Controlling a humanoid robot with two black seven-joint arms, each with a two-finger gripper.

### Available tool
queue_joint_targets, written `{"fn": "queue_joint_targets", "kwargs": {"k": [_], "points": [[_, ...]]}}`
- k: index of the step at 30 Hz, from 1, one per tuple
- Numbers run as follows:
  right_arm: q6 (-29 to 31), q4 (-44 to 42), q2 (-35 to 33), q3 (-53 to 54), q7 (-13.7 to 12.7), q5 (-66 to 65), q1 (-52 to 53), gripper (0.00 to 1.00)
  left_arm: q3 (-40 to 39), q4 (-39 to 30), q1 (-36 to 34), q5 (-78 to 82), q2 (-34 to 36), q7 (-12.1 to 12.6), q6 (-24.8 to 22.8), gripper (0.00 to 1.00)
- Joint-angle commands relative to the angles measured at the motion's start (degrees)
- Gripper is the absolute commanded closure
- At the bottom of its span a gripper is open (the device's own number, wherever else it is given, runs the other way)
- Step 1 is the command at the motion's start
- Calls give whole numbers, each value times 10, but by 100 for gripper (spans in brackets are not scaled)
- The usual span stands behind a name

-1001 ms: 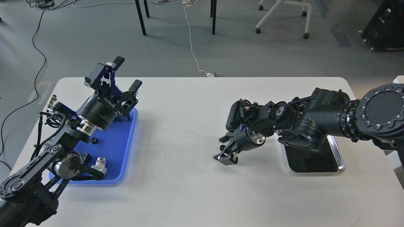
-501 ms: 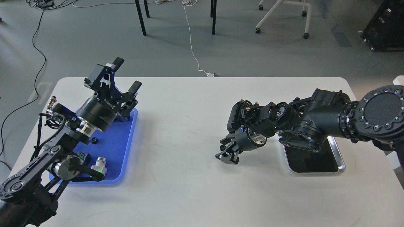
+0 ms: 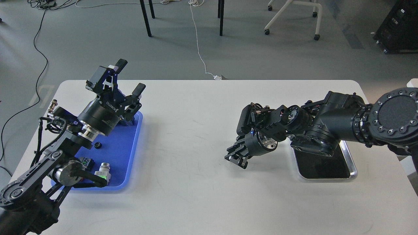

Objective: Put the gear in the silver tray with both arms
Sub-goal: 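Reach the right gripper to the black gear on the table and grasp it, then carry the gear into the silver tray and open the right gripper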

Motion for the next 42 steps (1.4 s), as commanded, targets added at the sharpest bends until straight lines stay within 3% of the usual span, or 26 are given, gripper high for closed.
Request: {"fn": "queue_joint_targets", "kwargs": {"k": [1, 6, 14, 20, 25, 36, 40, 42], "points": [[-1, 4, -22, 2, 0, 1, 11, 77, 0, -1, 0, 0, 0, 0, 0, 2], [-2, 39, -91, 9, 0, 1, 41, 77, 0, -1, 0, 0, 0, 1, 0, 2], [-2, 132, -272, 8, 0, -19, 87, 77, 2, -2, -1, 0, -11, 2, 0, 2], [-2, 127, -353, 2, 0, -81, 62, 77, 2, -2, -1, 1, -19, 6, 1, 2], [-3, 101, -367, 3, 0, -81, 25, 76, 2, -6, 0, 0, -20, 6, 1, 2], [-4, 36, -323, 10, 0, -72, -21, 73, 2, -6, 0, 1, -26, 6, 1, 2], [-5, 28, -313, 10, 0, -70, -24, 60, 2, -6, 0, 2, -26, 6, 1, 2], [-4, 28, -313, 10, 0, -70, -24, 40, 2, -6, 0, 2, -26, 6, 1, 2]]}}
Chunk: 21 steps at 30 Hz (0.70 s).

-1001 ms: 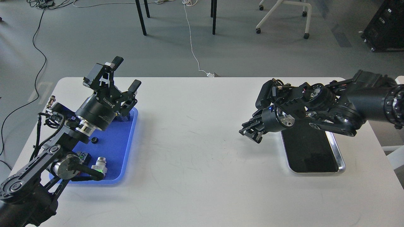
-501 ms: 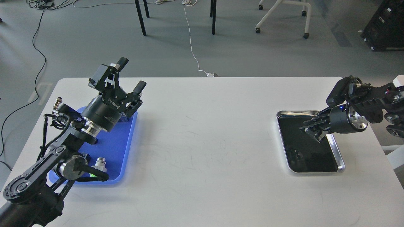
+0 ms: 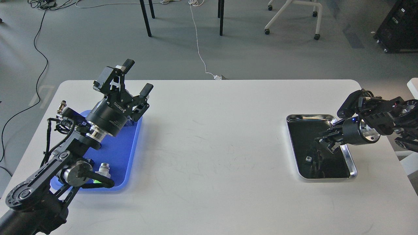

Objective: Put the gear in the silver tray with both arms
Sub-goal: 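Carry the gear into the silver tray and open the right gripper, then withdraw the right gripper up from the silver tray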

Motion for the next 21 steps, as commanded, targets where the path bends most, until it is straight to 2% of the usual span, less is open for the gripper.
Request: {"fn": "queue_joint_targets", "kwargs": {"k": [1, 5, 8, 15, 21], "points": [[0, -1, 1, 0, 0, 1, 0, 34, 0, 0, 0, 1, 0, 0, 0, 2], [-2, 5, -7, 9, 0, 11, 0, 19, -1, -1, 0, 1, 1, 0, 0, 2], [0, 16, -26, 55, 0, 55, 1, 7, -1, -6, 0, 1, 3, -1, 0, 2], [4, 88, -69, 198, 0, 252, -25, 5, 0, -7, 9, 2, 7, -15, 1, 2], [9, 121, -62, 369, 0, 515, -136, 5, 3, -8, 11, 11, 28, -52, 2, 2]]}}
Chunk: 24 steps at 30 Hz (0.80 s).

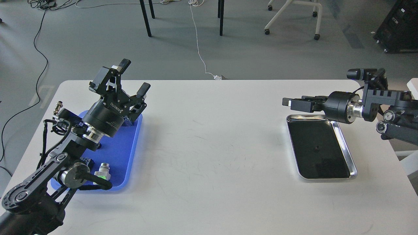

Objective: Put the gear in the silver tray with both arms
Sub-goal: 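Withdraw the right gripper up from the silver tray, then grasp another black gear in the blue tray with the left gripper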

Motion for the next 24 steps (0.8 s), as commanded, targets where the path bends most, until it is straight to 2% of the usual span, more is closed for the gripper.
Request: {"fn": "queue_joint_targets", "kwargs": {"k": [1, 5, 9, 12, 17, 20, 24], "points": [[4, 20, 7, 113, 0, 159, -76, 5, 5, -3, 2, 10, 21, -16, 1, 2], [21, 30, 38, 212, 0, 270, -152, 5, 12, -25, 14, 64, 75, -16, -1, 2], [74, 28, 51, 286, 0, 367, -210, 6, 12, -44, 30, 167, 132, -16, -13, 2], [98, 24, 54, 322, 0, 400, -238, 6, 25, -47, 35, 312, 189, -16, -20, 2], [101, 25, 56, 328, 0, 399, -250, 5, 67, -43, 15, 579, 287, -16, -13, 2], [101, 24, 65, 327, 0, 398, -249, 5, 87, -34, -4, 707, 307, -16, -13, 2], [101, 24, 70, 327, 0, 397, -249, 5, 131, 19, -53, 819, 295, -16, -4, 2]]}}
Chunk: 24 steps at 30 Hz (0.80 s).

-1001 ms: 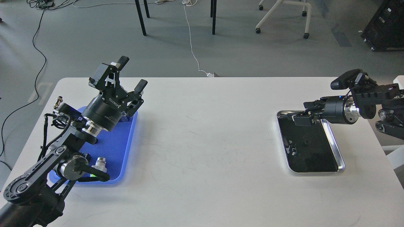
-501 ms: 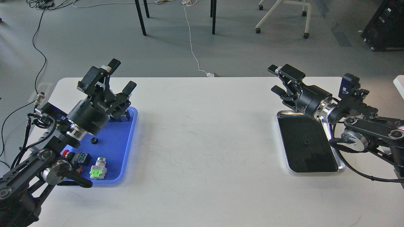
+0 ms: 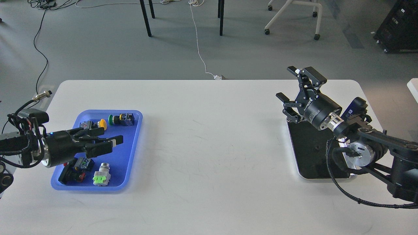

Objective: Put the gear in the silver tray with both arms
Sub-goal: 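Grasp another black gear in the blue tray with the left gripper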

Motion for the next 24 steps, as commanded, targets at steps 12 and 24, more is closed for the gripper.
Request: {"fn": "queue_joint_targets", "kwargs": {"k": [12, 24], "points": [[1, 2, 0, -2, 0, -1, 0, 5, 200, 209, -178, 93, -66, 0, 23, 11], [1, 3, -3, -1, 0, -1, 0, 5, 225, 245, -180, 93, -67, 0, 26, 29]]}}
